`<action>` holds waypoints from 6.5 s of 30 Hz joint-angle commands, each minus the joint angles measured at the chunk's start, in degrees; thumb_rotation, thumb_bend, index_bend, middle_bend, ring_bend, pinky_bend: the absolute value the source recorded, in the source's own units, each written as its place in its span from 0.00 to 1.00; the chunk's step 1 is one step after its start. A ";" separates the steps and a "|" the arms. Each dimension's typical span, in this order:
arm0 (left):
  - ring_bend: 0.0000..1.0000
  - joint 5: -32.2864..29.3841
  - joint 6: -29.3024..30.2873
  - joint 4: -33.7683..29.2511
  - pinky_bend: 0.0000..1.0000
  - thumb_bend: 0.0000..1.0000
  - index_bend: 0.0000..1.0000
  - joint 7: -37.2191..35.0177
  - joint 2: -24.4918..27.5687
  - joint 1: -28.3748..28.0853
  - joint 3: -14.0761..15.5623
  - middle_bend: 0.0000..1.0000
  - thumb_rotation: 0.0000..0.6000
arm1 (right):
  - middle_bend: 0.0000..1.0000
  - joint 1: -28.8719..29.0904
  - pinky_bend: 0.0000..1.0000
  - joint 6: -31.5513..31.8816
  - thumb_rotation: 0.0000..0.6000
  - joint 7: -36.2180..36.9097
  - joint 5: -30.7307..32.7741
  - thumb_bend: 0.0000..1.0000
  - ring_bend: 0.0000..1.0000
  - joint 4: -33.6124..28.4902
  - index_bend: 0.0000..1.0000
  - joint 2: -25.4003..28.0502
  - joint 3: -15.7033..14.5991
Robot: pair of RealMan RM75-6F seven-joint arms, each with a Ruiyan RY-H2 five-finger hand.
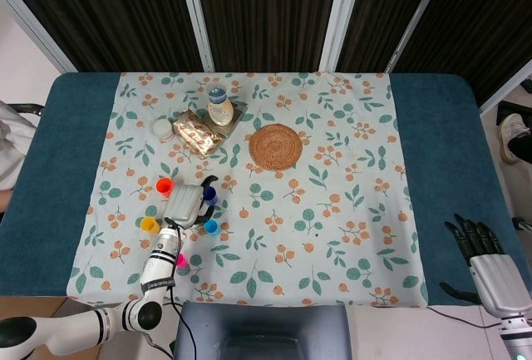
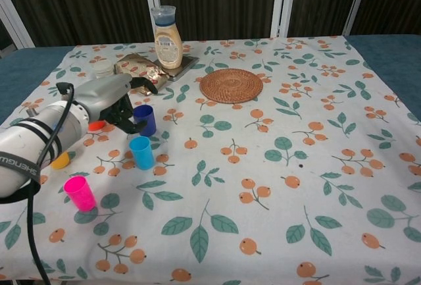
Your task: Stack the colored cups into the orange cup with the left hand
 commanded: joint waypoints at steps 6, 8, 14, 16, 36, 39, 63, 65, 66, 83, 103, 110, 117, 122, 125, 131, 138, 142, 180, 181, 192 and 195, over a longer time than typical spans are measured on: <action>1.00 -1.18 -0.02 3.47 1.00 0.37 0.26 0.22 -1.67 -1.00 0.80 1.00 1.00 | 0.00 -0.13 0.00 0.42 1.00 0.69 -0.28 0.19 0.00 0.06 0.00 0.29 -0.04; 1.00 -1.08 0.12 4.22 1.00 0.37 0.27 0.09 -1.94 -1.14 0.94 1.00 1.00 | 0.00 -0.16 0.00 0.51 1.00 0.85 -0.31 0.19 0.00 0.08 0.00 0.35 -0.04; 1.00 -1.22 0.07 6.24 1.00 0.37 0.35 -0.82 -2.37 -1.42 1.02 1.00 1.00 | 0.00 -0.17 0.00 0.56 1.00 1.03 -0.39 0.19 0.00 0.12 0.00 0.42 -0.06; 1.00 -1.17 -0.03 6.62 1.00 0.37 0.38 -1.30 -2.46 -1.48 0.99 1.00 1.00 | 0.00 -0.20 0.00 0.60 1.00 1.02 -0.39 0.19 0.00 0.13 0.00 0.41 -0.06; 1.00 -0.14 4.01 -2.13 1.00 0.36 0.52 -4.33 8.41 0.73 -2.40 1.00 1.00 | 0.00 -0.21 0.00 0.51 1.00 0.92 -0.19 0.19 0.00 0.08 0.00 0.40 0.03; 1.00 -0.42 3.87 -2.25 1.00 0.36 0.53 -4.81 10.19 1.75 -1.52 1.00 1.00 | 0.00 -0.19 0.00 0.39 1.00 0.59 -0.13 0.19 0.00 0.06 0.00 0.30 0.03; 1.00 -1.04 1.14 2.81 1.00 0.38 0.29 -7.96 10.47 2.77 1.85 1.00 1.00 | 0.00 -0.22 0.00 0.36 1.00 0.39 0.20 0.19 0.00 -0.03 0.00 0.16 0.22; 1.00 -1.12 0.92 1.93 1.00 0.38 0.10 -7.81 11.06 2.94 2.11 1.00 1.00 | 0.00 -0.21 0.00 0.34 1.00 0.29 0.19 0.18 0.00 -0.05 0.00 0.12 0.23; 1.00 -1.00 0.89 1.02 1.00 0.38 0.03 -7.51 11.66 3.11 2.44 1.00 1.00 | 0.00 -0.21 0.00 0.32 1.00 0.20 0.18 0.18 0.00 -0.06 0.00 0.09 0.22; 1.00 9.83 4.64 -18.63 1.00 0.36 0.13 -12.22 24.03 11.09 12.29 1.00 1.00 | 0.00 -0.27 0.00 0.34 1.00 0.02 -0.65 0.19 0.00 -0.03 0.00 0.02 -0.27; 1.00 8.56 2.21 -8.23 1.00 0.36 0.33 -13.35 19.28 12.45 13.84 1.00 1.00 | 0.00 -0.38 0.00 0.58 1.00 -0.05 -0.79 0.18 0.00 0.03 0.00 -0.08 -0.32; 1.00 9.06 2.55 -6.24 1.00 0.36 0.45 -13.91 18.35 12.69 13.25 1.00 1.00 | 0.00 -0.30 0.00 0.34 1.00 -0.39 -0.58 0.19 0.00 0.01 0.00 -0.20 -0.25; 1.00 9.44 3.63 -5.23 1.00 0.37 0.56 -13.95 18.13 12.72 11.89 1.00 1.00 | 0.00 -0.37 0.00 0.52 1.00 -0.24 -0.71 0.19 0.00 -0.01 0.00 -0.16 -0.30; 1.00 10.19 5.43 -7.99 1.00 0.37 0.57 -14.66 19.04 11.58 8.56 1.00 1.00 | 0.00 -0.33 0.00 0.44 1.00 -0.26 -0.71 0.18 0.00 0.02 0.00 -0.19 -0.30; 1.00 9.92 6.47 -9.57 1.00 0.37 0.57 -13.87 18.81 9.74 5.27 1.00 1.00 | 0.00 -0.27 0.00 0.30 1.00 -0.43 -0.64 0.19 0.00 -0.02 0.00 -0.24 -0.28; 1.00 4.83 5.08 -7.17 1.00 0.37 0.58 -9.74 15.28 5.05 0.29 1.00 1.00 | 0.00 -0.24 0.00 0.31 1.00 -0.32 -0.32 0.19 0.00 -0.07 0.00 -0.13 -0.08; 1.00 0.97 3.52 -2.34 1.00 0.37 0.58 -6.37 11.89 2.80 0.23 1.00 1.00 | 0.00 -0.30 0.00 0.70 1.00 0.89 0.00 0.19 0.00 -0.02 0.00 0.38 0.21; 1.00 0.75 3.42 -1.17 1.00 0.37 0.58 -6.64 11.59 2.67 0.50 1.00 1.00 | 0.00 -0.22 0.00 0.54 1.00 1.04 -0.04 0.19 0.00 0.01 0.00 0.49 0.17; 1.00 17.24 3.70 -22.89 1.00 0.36 0.04 -15.36 19.25 8.99 13.89 1.00 1.00 | 0.00 -0.24 0.00 0.24 1.00 -0.02 -1.57 0.19 0.00 -0.04 0.00 0.06 -0.78; 1.00 16.86 3.38 -22.63 1.00 0.35 0.05 -14.87 18.51 8.80 13.85 1.00 1.00 | 0.00 -0.29 0.00 0.38 1.00 0.06 -1.67 0.19 0.00 -0.04 0.00 0.11 -0.81; 1.00 9.58 2.14 -14.43 1.00 0.35 0.16 -6.91 8.20 5.60 9.95 1.00 1.00 | 0.00 -0.31 0.00 0.87 1.00 1.39 -1.68 0.19 0.00 0.24 0.00 0.56 -0.65; 1.00 7.70 1.75 -12.94 1.00 0.35 0.22 -5.93 7.27 5.11 9.16 1.00 1.00 | 0.00 -0.30 0.00 0.90 1.00 1.58 -1.47 0.19 0.00 0.27 0.00 0.62 -0.53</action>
